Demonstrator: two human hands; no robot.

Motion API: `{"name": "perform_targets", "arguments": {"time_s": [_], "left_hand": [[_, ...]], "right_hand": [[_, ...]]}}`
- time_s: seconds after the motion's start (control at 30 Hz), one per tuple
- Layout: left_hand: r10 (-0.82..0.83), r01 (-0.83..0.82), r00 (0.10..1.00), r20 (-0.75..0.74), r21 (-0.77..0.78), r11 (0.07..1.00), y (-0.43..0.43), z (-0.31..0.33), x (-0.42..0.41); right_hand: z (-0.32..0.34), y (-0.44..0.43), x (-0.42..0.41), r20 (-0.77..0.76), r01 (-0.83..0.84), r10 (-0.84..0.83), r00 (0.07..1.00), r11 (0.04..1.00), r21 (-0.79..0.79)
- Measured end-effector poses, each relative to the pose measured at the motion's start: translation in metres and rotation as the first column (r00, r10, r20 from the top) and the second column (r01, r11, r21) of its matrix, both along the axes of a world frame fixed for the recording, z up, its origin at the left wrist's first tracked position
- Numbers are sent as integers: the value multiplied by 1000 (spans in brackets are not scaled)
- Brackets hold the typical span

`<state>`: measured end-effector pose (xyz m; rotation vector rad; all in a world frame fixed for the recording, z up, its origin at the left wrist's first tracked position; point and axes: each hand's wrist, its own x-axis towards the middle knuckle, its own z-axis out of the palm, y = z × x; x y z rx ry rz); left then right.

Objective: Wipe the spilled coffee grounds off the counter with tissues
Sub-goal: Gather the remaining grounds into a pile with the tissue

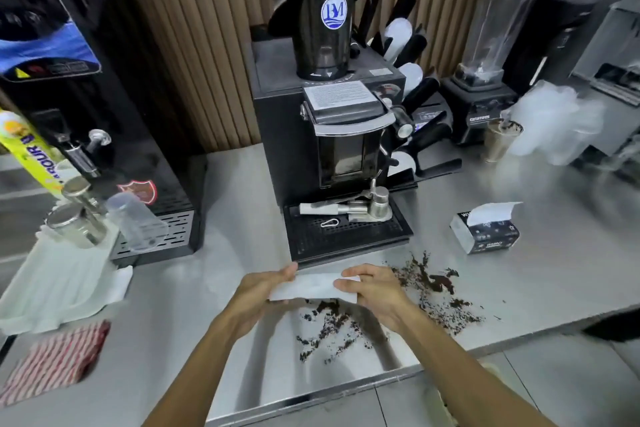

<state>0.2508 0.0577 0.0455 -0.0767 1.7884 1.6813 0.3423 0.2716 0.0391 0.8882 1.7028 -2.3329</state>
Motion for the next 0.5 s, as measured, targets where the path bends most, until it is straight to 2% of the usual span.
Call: {"name": "perform_targets", "arguments": {"time_s": [0.17,0.3,0.4,0.5], "left_hand": [[-104,85,981,-161,-123,989,-23,-11,-37],[-281,198,883,-376,-245,949,-38,-17,-56],[-434,246,738,-517,-393,886,-48,-23,-68],[-535,330,676,-507,-440,835,-54,-27,-75]], "right_hand": [[-9,-31,-9,-18,115,-113,993,966,231],[-12,-57,-4,-107,176,-146,983,913,368],[-20,-80,3,-209,157,-32,977,770,619],[-38,-104,5,-221,136,78,972,578,804]]}}
